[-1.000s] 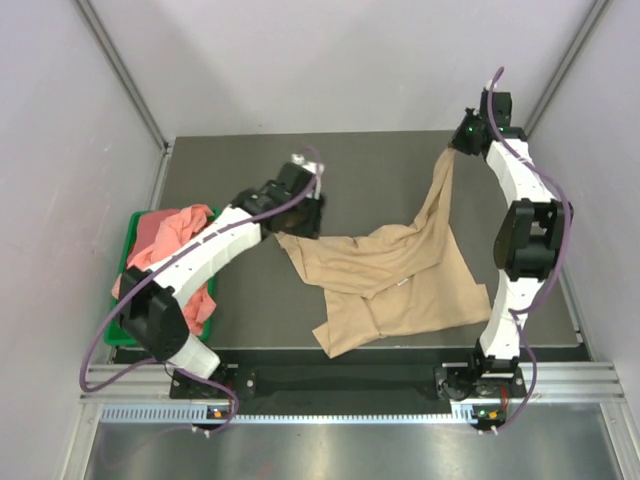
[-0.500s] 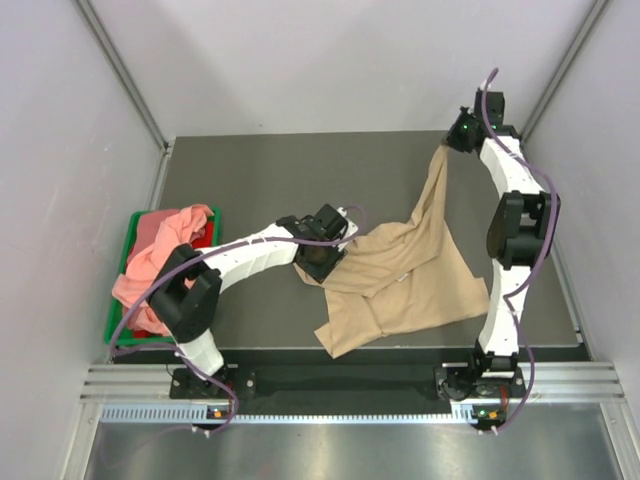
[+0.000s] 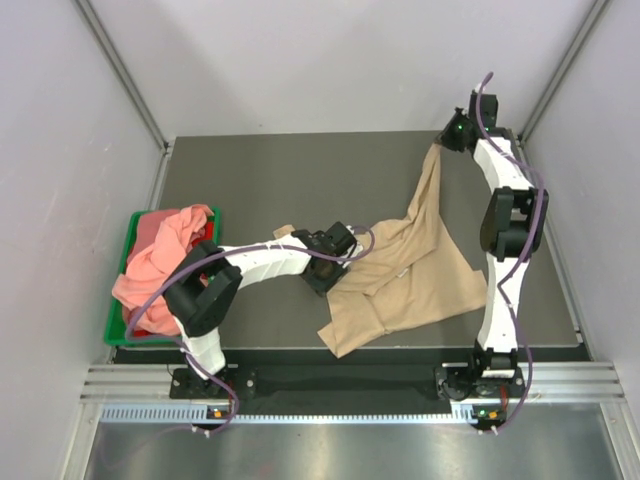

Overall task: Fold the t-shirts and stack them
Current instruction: Flatten the tshirt out

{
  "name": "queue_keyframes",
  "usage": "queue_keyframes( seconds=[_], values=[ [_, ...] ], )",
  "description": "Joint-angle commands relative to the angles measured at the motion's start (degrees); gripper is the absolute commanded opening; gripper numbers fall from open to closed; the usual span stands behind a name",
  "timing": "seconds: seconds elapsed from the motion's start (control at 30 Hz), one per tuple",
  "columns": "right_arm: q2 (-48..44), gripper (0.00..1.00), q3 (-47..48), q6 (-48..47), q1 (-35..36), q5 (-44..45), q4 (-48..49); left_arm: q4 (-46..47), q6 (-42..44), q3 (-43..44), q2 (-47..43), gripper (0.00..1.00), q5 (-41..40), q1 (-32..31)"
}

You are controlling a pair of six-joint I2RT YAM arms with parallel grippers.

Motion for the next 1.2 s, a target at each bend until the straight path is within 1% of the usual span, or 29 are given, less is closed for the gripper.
queue_keyframes(
  seconds=[0.0, 0.03, 0.1, 0.13, 0.17, 0.2, 0.23, 0.27, 0.3, 0.33, 0.37, 0.4, 0.43, 0.5, 0.53, 0.57, 0.63, 0.67, 0.7, 0.73, 0.77, 0.8, 0.83, 0.9, 0.97, 1.0, 1.07, 1.1, 1.17],
  values=[
    [0.81, 0.0, 3.59, 1.42, -0.17, -1.7, 5.09, 3.22, 0.93, -0.28, 2.29, 0.47, -3.89, -0.2],
    [0.9, 0.0, 3.67, 1.51, -0.17, -1.87, 5.18, 3.58, 0.84, -0.1, 3.08, 0.45, -4.42, -0.11],
    [1.08, 0.0, 3.67, 1.51, -0.09, -2.75, 4.66, 4.02, 0.93, 0.86, 3.52, 0.22, -6.44, -0.11],
    [1.08, 0.02, 3.59, 1.25, 0.09, -2.93, 4.13, 4.11, 0.84, 1.12, 3.35, 0.13, -7.23, -0.11],
    [0.21, 0.07, 3.59, 1.07, 0.0, -3.02, 2.65, 4.19, 0.84, 1.48, 3.0, 0.0, -8.1, -0.11],
    [-0.23, 0.24, 3.59, 0.81, 0.0, -2.93, 1.59, 3.93, 0.84, 2.61, 2.47, 0.0, -8.03, -0.11],
    [-1.11, 0.33, 3.41, 0.2, 0.0, -2.84, 0.28, 3.41, -1.16, 3.49, 1.42, 0.0, -7.76, -0.2],
    [-3.21, 0.46, 2.97, -0.07, 0.0, -2.5, -2.52, 2.18, -1.61, 4.54, 0.72, 0.0, -7.07, -0.2],
    [-4.79, 0.5, 2.19, -0.33, 0.0, -1.1, -3.94, 1.48, -2.75, 7.17, -0.86, 0.0, -6.28, -0.2],
    [-8.55, 0.54, -1.04, -0.34, 0.0, -0.3, -5.96, 1.3, -3.46, 8.32, -1.57, 0.0, -5.57, -0.11],
    [-10.94, 0.63, -3.6, 0.01, 0.0, 1.27, -6.67, 1.12, -4.42, 9.64, -2.44, 0.0, -5.83, -0.11],
    [-13.31, 0.65, -6.49, 0.45, 0.0, 2.16, -7.29, 1.2, -6.43, 12.26, -3.67, 0.0, -6.26, -0.03],
    [-18.56, 0.66, -12.87, 1.24, 0.0, 3.04, -7.82, 1.21, -7.32, 13.68, -4.21, 0.0, -6.7, 0.24],
    [-24.2, 0.68, -20.28, 2.56, 0.0, 7.07, -9.23, 1.12, -10.04, 17.9, -4.39, 0.0, -6.1, 1.72],
    [-29.71, 0.68, -27.8, 4.57, 0.0, 8.48, -9.75, 0.6, -11.01, 19.48, -4.13, 0.0, -5.31, 2.69],
    [-32.38, 0.68, -31.19, 5.46, 0.0, 10.93, -10.28, -0.02, -12.15, 22.72, -3.69, 0.0, -4.52, 3.74],
    [-38.78, 0.69, -38.91, 7.65, 0.18, 11.83, -13.25, -1.69, -15.23, 25.64, -2.28, 0.0, -0.66, 7.17],
    [-40.74, 0.69, -41.13, 8.18, 0.27, 13.84, -14.32, -1.78, -16.11, 26.78, -1.84, 0.0, 0.23, 8.14],
    [-42.5, 0.69, -45.33, 8.36, 0.88, 14.29, -15.28, -1.78, -17.6, 28.27, -1.66, 0.0, 1.19, 9.63],
    [-46.0, 0.68, -47.54, 8.97, 0.97, 15.17, -16.86, -1.61, -18.14, 28.89, -1.75, 0.0, 1.2, 10.34],
    [-47.77, 0.68, -49.92, 9.76, 2.62, 17.09, -17.31, -1.08, -18.75, 29.42, -1.92, 0.0, 1.03, 10.95],
    [-49.27, 0.68, -54.38, 11.34, 4.12, 17.72, -17.75, -0.47, -19.89, 29.43, -2.54, 0.0, 0.77, 12.0],
    [-51.98, 0.68, -56.6, 11.79, 4.83, 18.07, -18.02, 0.32, -20.68, 29.6, -2.8, 0.0, 1.11, 12.8],
    [-54.11, 0.67, -62.03, 14.67, 6.93, 19.83, -18.98, 0.59, -23.4, 30.57, -2.72, 0.0, 3.21, 15.6],
    [-57.01, 0.67, -65.57, 16.0, 8.78, 21.66, -18.46, 0.85, -25.25, 31.01, -2.37, 0.0, 6.91, 17.63],
    [-57.8, 0.66, -69.15, 17.84, 10.36, 22.55, -18.02, 0.85, -26.57, 31.1, -2.19, 0.0, 6.92, 19.12],
    [-59.04, 0.66, -72.16, 19.17, 11.34, 23.26, -16.88, 0.5, -27.11, 31.19, -2.01, 0.0, 7.26, 20.1],
    [-59.21, 0.66, -74.44, 20.13, 11.86, 23.26, -16.53, 0.5, -27.02, 31.01, -2.19, 0.0, 8.66, 20.8],
    [-59.13, 0.66, -75.86, 20.84, 12.13, 24.66, -16.52, 0.33, -26.93, 30.57, -2.45, 0.0, 7.89, 21.41]
  ],
)
